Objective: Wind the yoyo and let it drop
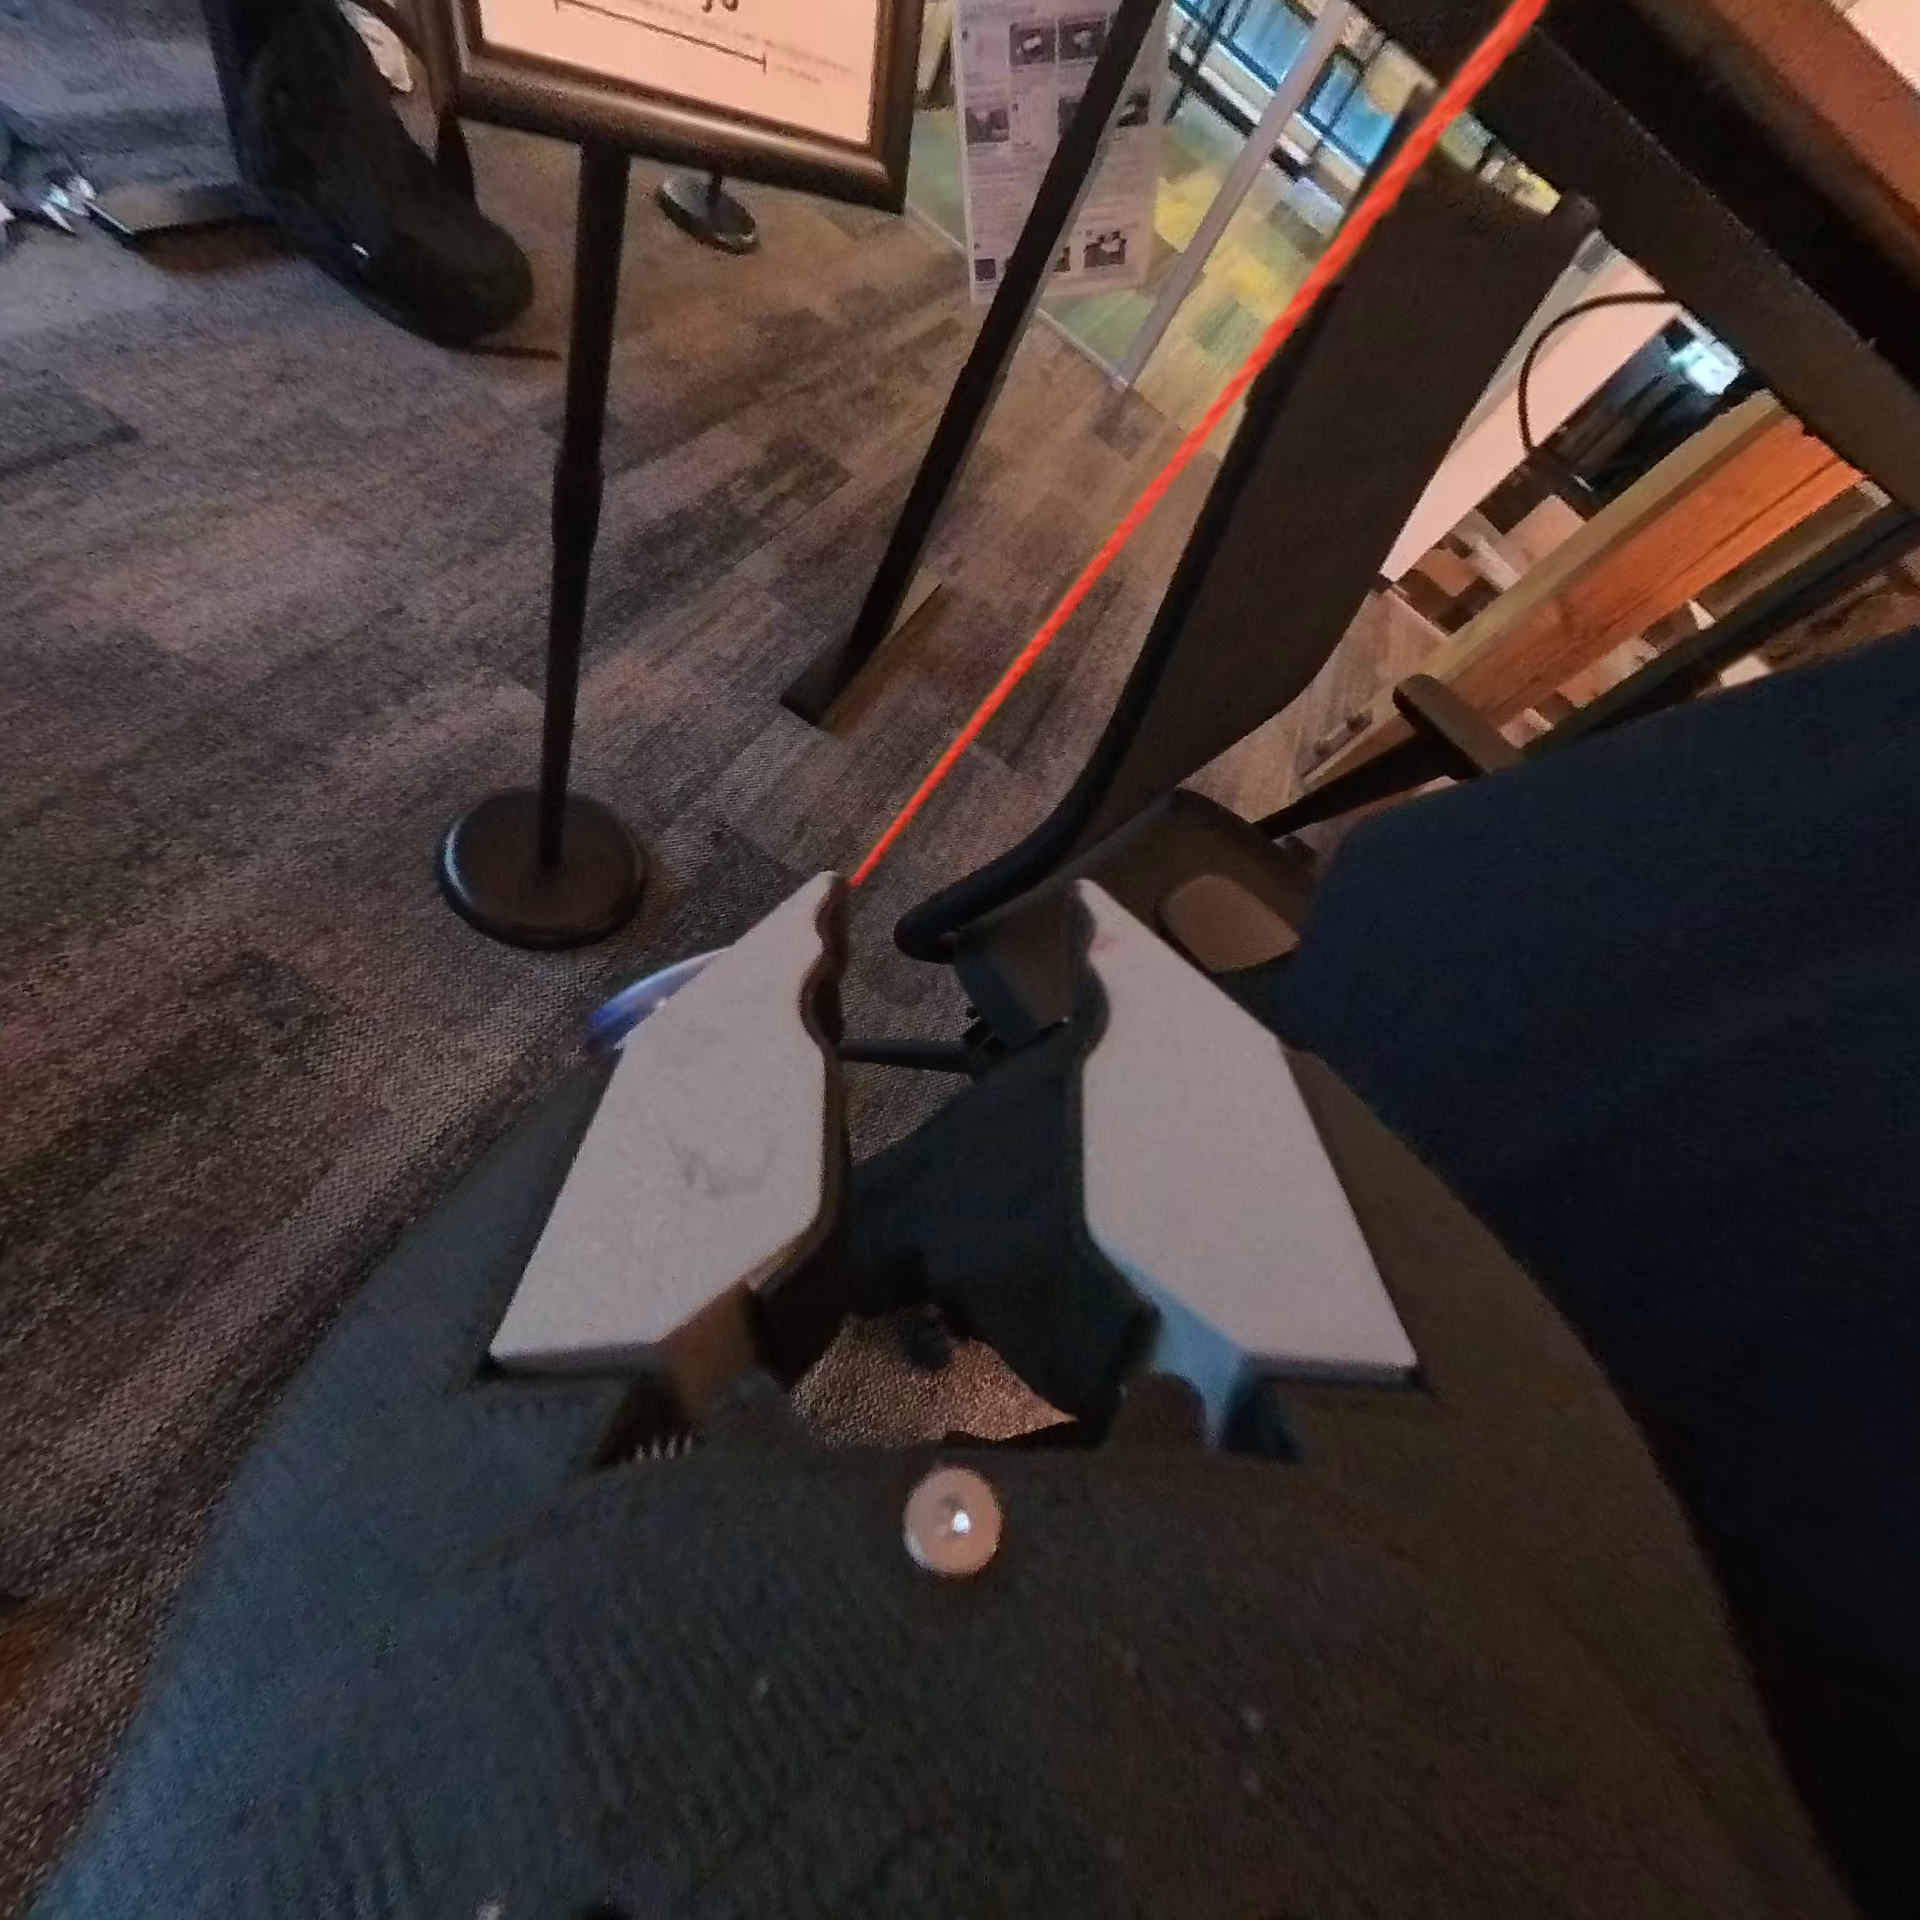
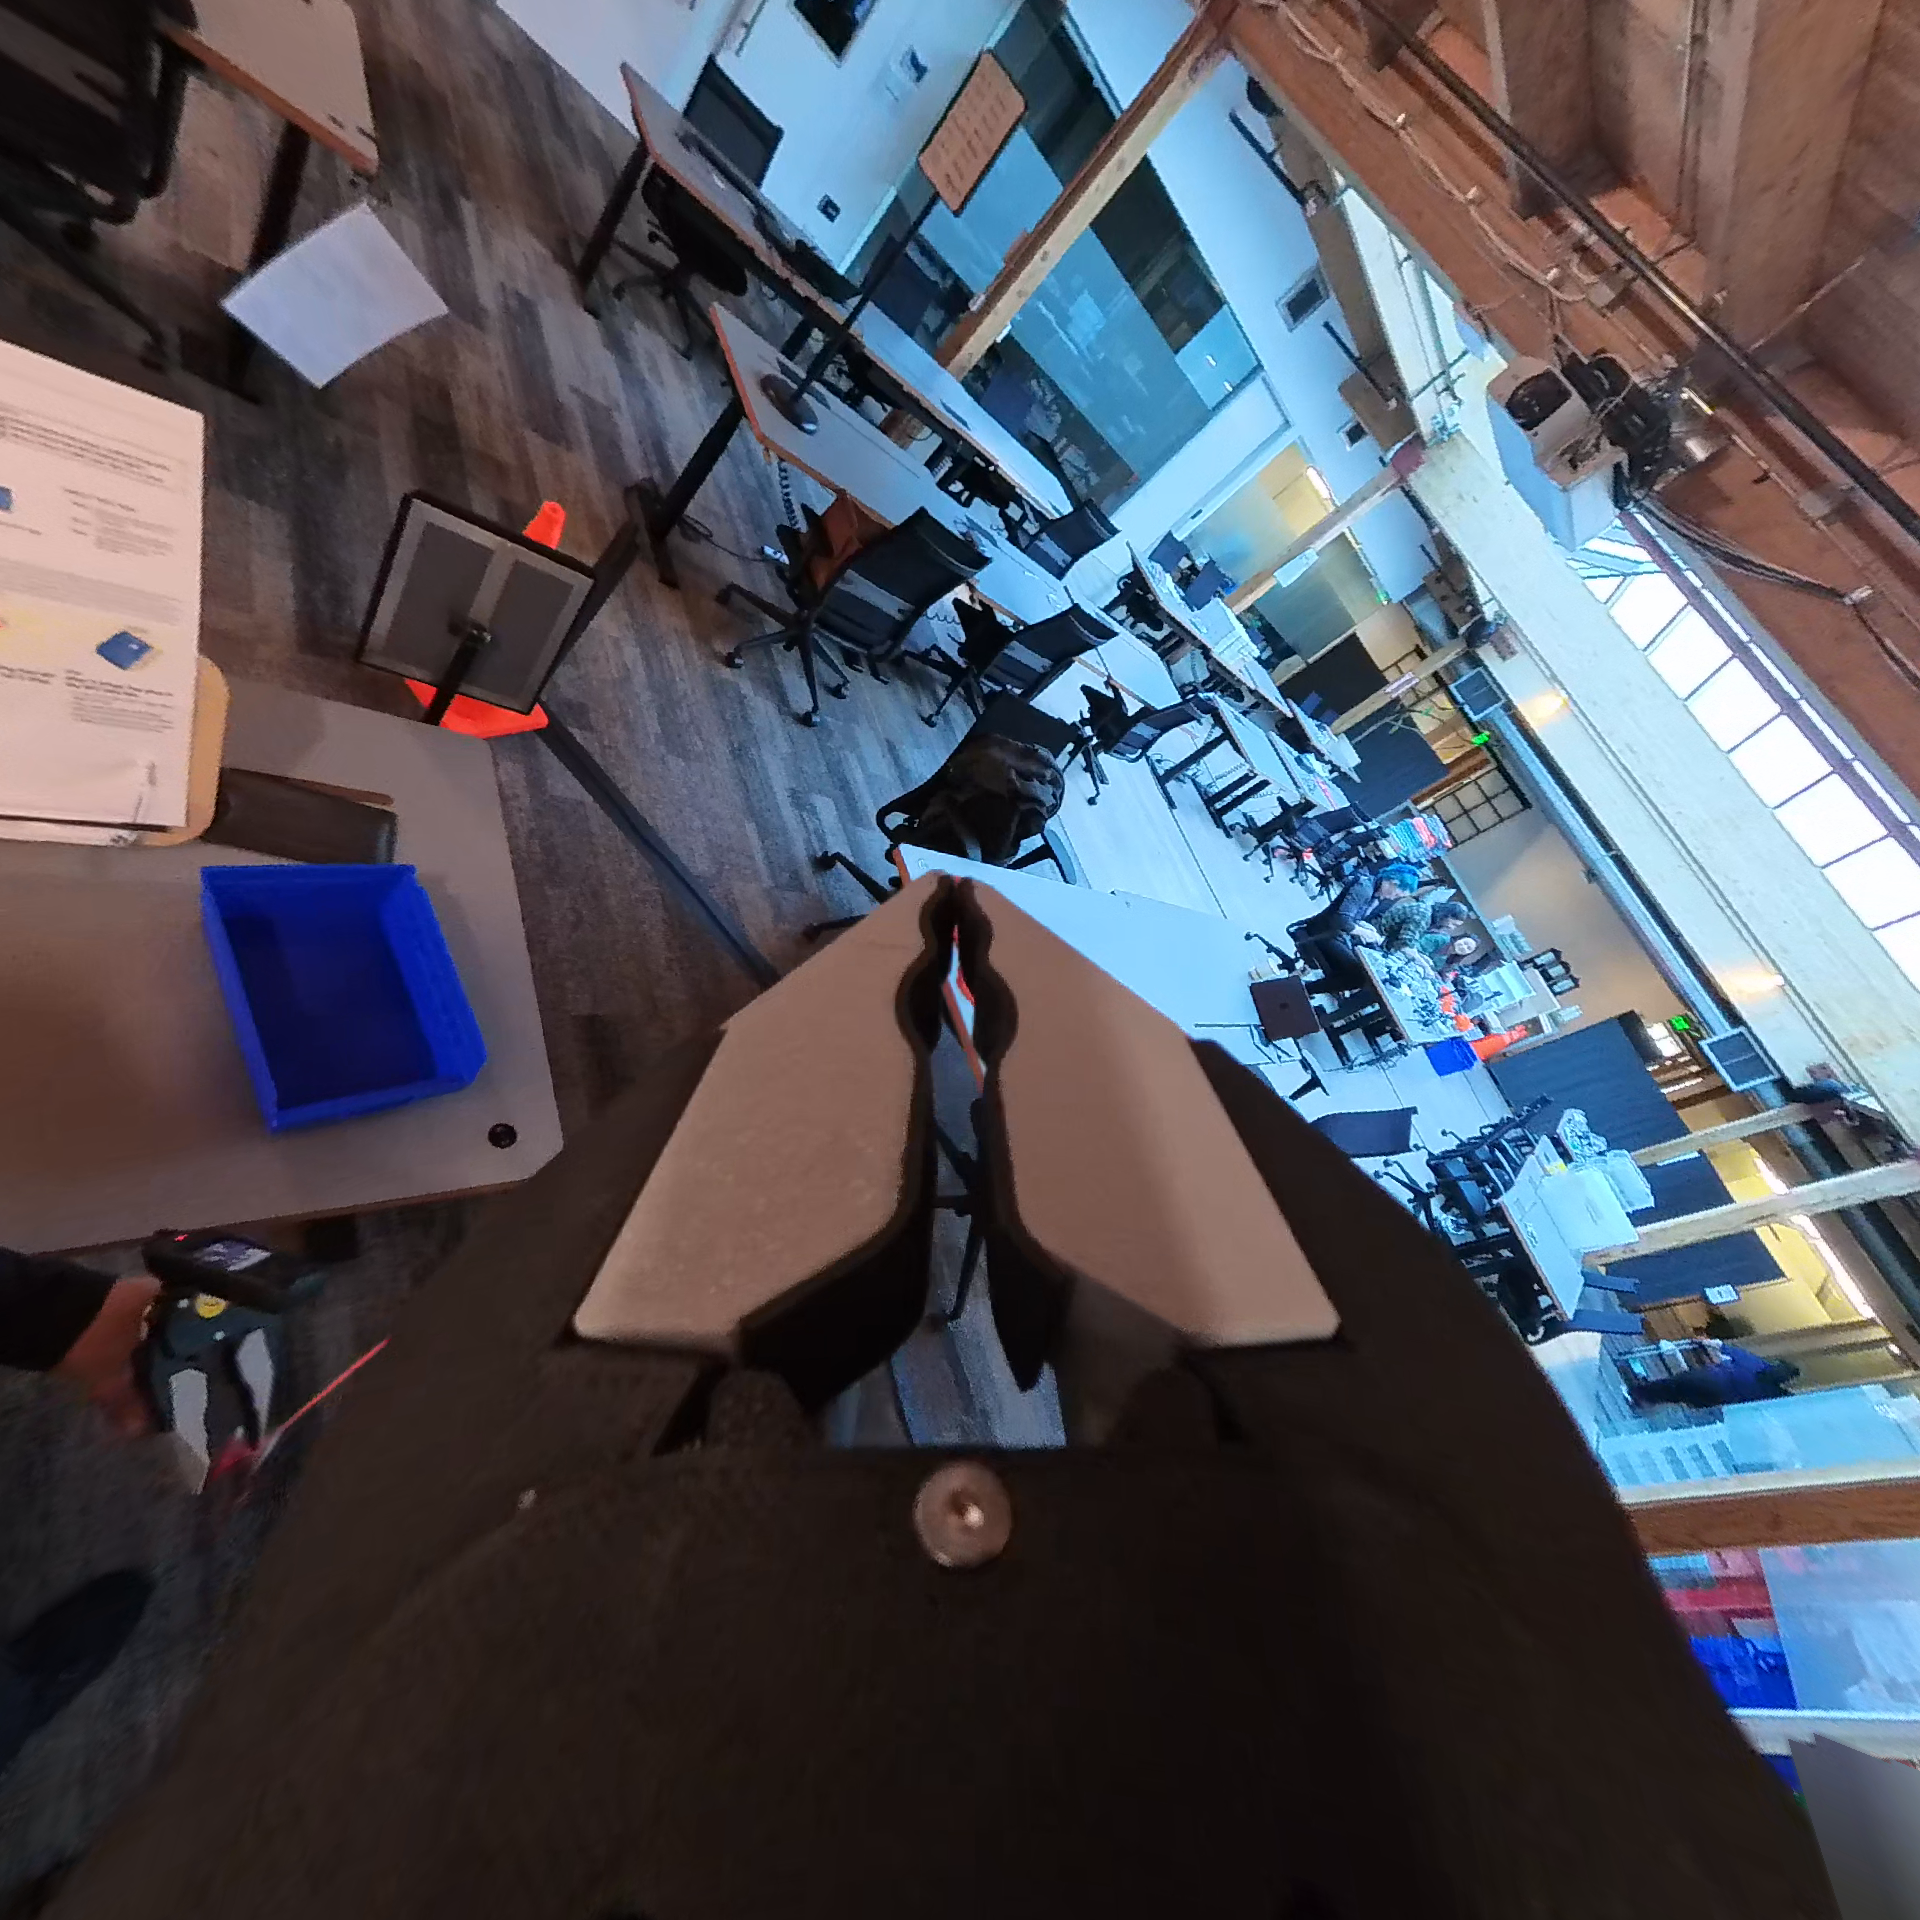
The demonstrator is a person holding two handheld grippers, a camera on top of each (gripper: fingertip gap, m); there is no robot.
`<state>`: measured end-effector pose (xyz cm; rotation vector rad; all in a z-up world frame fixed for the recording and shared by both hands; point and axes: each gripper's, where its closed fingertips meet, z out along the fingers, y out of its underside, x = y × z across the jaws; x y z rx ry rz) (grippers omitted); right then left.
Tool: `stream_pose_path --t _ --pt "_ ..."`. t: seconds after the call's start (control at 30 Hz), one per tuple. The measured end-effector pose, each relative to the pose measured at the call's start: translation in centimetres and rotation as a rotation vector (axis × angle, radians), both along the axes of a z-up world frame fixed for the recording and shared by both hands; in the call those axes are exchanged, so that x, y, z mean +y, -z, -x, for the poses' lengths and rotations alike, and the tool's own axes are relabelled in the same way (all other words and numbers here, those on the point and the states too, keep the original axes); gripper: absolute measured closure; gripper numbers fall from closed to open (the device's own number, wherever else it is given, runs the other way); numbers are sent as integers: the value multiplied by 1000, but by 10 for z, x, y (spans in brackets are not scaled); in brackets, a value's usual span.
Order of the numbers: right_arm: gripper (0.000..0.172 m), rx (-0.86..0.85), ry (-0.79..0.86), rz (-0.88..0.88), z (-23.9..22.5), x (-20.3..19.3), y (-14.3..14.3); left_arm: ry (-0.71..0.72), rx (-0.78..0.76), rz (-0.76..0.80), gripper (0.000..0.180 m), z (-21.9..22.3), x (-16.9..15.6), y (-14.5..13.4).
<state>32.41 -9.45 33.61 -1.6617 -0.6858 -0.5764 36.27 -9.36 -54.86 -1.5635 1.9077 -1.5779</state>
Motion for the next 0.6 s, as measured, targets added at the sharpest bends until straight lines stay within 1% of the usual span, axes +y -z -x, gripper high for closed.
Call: stream_pose_path --t 0.07,0.13,0.2,0.33,0.43,0.47,0.5,0.6 --pt "172 6 5 -7 -2 -4 -2 -39 5 -25 155 3 7 5" --pt "172 9 6 -15 -4 -8 -4 -80 22 -64 153 6 17 14" --pt "172 14 0 -22 -4 -11 -5 -91 35 -71 151 11 21 21" --pt "172 28 -16 -42 -5 -15 -10 -76 52 -33 151 17 13 28" --pt "172 33 -2 -43 -11 -15 -10 -2 49 -3 174 27 -3 27" --pt "172 33 5 -40 -14 -15 -9 -2 60 -12 180 29 -4 30" --pt "172 35 13 -36 -17 -15 -8 6 76 -14 180 33 -5 34" --pt "172 50 29 -27 -29 -15 -6 4 95 59 180 40 -6 39"
